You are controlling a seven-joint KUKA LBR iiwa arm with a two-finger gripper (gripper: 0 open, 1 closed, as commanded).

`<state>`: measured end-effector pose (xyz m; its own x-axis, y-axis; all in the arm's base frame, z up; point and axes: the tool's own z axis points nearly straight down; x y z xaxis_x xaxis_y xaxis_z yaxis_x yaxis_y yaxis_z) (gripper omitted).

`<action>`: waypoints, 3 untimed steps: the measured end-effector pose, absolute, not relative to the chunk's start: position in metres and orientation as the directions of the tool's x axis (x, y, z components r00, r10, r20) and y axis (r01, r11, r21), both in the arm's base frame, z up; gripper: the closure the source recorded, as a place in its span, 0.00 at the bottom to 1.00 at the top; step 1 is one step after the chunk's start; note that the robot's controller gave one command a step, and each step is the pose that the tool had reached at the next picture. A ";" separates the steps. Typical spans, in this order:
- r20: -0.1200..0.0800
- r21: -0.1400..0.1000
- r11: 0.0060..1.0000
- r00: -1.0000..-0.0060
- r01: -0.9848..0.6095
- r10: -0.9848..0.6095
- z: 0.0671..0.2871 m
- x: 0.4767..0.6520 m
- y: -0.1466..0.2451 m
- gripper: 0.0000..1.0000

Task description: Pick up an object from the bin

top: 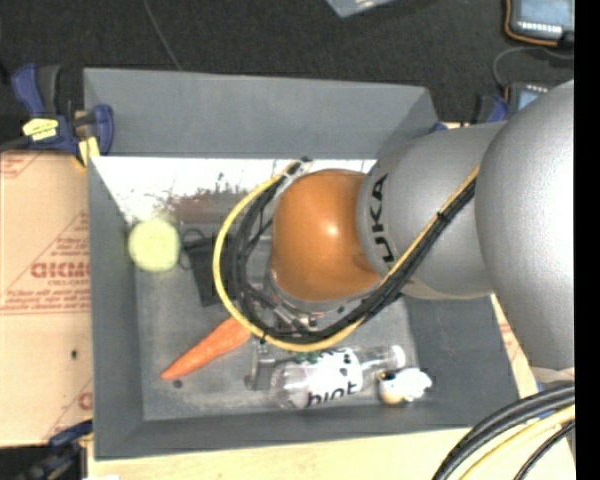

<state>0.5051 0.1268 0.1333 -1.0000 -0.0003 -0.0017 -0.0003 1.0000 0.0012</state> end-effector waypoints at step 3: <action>-0.011 -0.002 0.909 -0.908 -0.418 -0.418 0.100 0.555 0.141 0.00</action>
Offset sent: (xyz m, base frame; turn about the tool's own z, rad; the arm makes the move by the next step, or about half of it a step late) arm 0.0376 0.0196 -0.0096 -0.4582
